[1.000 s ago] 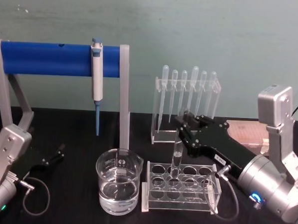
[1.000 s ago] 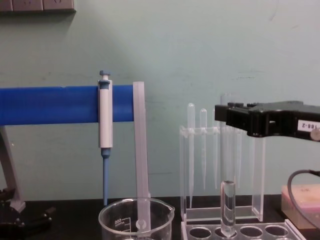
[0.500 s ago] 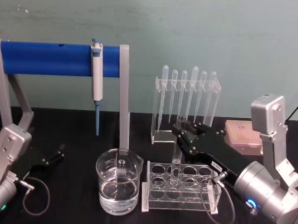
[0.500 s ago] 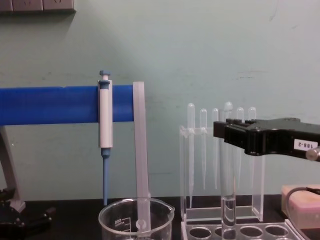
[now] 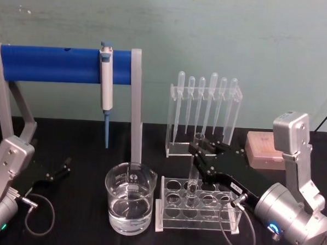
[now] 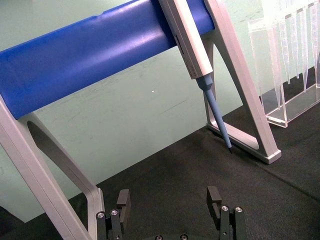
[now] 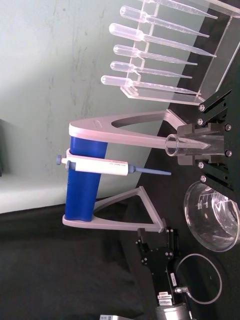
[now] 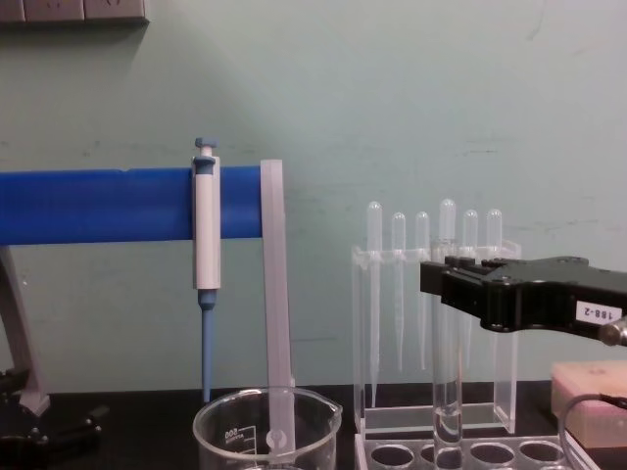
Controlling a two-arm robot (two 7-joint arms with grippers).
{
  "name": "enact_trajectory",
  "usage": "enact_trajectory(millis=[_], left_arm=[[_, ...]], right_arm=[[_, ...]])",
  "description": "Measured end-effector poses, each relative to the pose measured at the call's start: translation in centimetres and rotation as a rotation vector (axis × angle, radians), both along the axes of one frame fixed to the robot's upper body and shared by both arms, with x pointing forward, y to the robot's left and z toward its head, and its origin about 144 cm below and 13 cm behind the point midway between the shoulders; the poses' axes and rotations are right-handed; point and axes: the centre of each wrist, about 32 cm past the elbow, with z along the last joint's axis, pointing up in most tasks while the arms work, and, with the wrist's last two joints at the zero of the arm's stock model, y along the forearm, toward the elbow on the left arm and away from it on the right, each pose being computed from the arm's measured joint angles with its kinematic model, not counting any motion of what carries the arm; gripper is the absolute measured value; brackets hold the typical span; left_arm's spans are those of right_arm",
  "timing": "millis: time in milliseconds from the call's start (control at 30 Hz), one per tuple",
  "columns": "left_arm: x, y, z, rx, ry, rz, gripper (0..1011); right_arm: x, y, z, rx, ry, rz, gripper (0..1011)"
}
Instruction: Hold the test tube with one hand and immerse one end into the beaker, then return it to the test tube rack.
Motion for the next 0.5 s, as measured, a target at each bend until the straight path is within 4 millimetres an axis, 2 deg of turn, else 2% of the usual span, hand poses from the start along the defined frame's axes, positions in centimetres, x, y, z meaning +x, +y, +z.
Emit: enact_trajectory(millis=[500], left_arm=[[0.0, 0.0, 0.0, 0.0, 0.0, 0.0, 1000]], right_arm=[[-0.3, 0.0, -1.3, 0.0, 0.011, -0.005, 226]])
